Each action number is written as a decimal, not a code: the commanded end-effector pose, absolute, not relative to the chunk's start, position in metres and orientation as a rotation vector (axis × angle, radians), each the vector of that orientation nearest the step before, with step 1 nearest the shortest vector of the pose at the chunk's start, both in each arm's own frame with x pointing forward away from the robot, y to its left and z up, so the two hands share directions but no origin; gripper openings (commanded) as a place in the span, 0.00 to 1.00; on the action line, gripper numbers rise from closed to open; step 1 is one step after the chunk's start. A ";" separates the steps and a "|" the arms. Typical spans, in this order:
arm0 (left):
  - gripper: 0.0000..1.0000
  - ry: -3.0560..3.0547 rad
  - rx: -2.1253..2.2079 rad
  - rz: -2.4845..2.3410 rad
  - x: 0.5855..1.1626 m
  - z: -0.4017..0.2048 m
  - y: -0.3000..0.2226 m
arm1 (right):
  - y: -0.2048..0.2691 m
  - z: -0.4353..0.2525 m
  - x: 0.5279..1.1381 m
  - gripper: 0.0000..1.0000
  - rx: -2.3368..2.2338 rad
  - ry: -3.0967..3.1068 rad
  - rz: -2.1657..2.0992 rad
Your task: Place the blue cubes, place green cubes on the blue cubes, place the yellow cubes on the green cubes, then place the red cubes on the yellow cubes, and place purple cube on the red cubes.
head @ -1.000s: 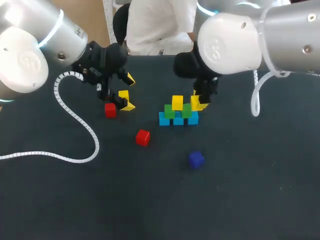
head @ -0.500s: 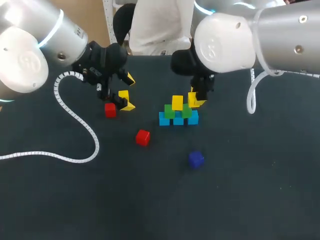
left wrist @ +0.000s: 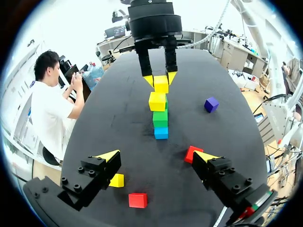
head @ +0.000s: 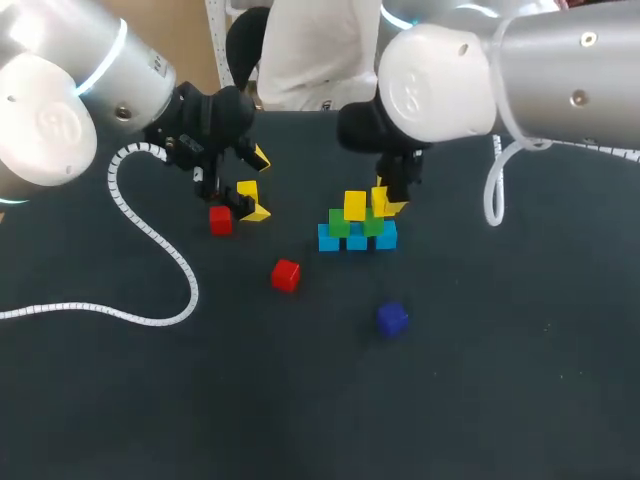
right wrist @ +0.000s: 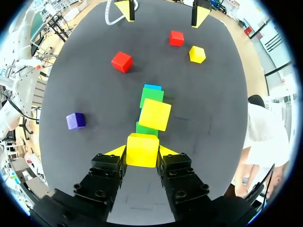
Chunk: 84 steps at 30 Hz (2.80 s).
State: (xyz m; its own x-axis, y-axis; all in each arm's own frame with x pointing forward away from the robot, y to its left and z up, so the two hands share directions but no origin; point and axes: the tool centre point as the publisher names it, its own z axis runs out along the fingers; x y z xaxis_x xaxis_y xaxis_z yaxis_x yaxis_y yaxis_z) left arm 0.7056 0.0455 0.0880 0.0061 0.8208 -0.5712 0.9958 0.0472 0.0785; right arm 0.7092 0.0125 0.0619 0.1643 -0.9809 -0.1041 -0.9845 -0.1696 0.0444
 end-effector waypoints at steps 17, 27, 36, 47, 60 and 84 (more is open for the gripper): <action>1.00 1.860 1.822 -0.494 0.706 0.088 0.046 | 0.021 0.057 0.718 0.00 -2.401 1.984 0.172; 1.00 1.860 1.822 -0.494 0.706 0.088 0.046 | 0.020 0.056 0.717 0.00 -2.405 1.983 0.173; 1.00 1.860 1.822 -0.494 0.706 0.088 0.046 | 0.020 0.053 0.717 0.00 -2.406 1.981 0.172; 1.00 1.860 1.822 -0.494 0.706 0.088 0.046 | 0.022 0.049 0.717 0.04 -2.399 1.986 0.181; 1.00 1.860 1.822 -0.494 0.706 0.088 0.046 | 0.022 0.050 0.720 0.08 -2.389 1.982 0.176; 1.00 1.860 1.822 -0.494 0.706 0.088 0.046 | 0.022 0.055 0.721 1.00 -2.387 1.980 0.195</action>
State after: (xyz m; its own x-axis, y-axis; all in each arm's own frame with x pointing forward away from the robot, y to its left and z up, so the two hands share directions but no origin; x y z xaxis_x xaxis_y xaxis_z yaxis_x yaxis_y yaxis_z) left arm 0.7056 0.0455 0.0880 0.0061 0.8208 -0.5712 0.9958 0.0473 0.0785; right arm 0.7203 0.0239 0.0526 0.1801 -0.9769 -0.1147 -0.9809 -0.1870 0.0531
